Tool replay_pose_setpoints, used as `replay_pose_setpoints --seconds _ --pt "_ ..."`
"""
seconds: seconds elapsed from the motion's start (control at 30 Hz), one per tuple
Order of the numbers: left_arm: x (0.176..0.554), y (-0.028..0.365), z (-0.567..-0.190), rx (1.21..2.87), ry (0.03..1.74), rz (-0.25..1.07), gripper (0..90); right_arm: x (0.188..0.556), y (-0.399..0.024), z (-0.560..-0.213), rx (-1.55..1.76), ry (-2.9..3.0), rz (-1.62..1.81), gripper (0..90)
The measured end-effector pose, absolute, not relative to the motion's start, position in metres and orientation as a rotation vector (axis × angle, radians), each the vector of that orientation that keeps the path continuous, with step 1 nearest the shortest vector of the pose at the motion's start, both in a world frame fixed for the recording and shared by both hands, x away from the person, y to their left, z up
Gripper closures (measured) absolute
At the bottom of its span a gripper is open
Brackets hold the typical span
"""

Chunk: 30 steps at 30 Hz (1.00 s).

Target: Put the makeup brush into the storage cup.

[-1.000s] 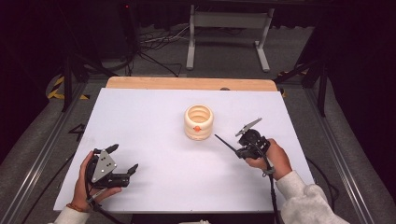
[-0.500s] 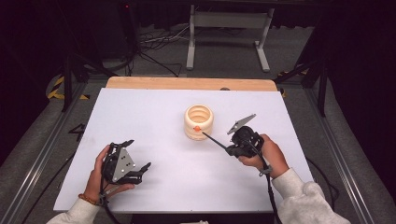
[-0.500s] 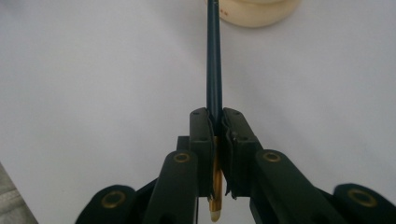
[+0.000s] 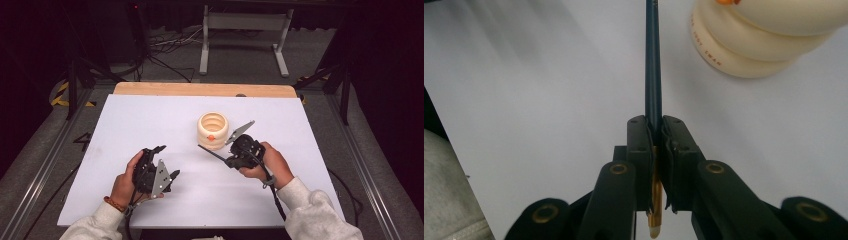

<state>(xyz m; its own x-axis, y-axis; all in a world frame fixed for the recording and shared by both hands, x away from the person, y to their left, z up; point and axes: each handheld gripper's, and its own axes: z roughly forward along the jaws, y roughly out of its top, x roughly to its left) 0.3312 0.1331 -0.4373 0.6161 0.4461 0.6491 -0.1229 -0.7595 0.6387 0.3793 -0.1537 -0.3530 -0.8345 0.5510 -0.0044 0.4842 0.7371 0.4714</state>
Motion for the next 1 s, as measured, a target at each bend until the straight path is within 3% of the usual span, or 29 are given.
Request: replay_pose_setpoints --seconds 0.4,0.67,1.0 --pt "0.326 0.116 -0.441 2.179 0.075 1.343 16.6 0.380 -0.112 -0.356 0.740 2.858 0.663 84.1" --pt "0.319 0.113 -0.446 2.134 -0.011 1.507 23.8 0.379 -0.083 -0.358 0.670 2.878 0.643 84.1" --pt "0.314 0.110 -0.452 2.162 -0.114 1.559 52.1 0.380 -0.069 -0.364 0.654 2.889 0.635 84.1"
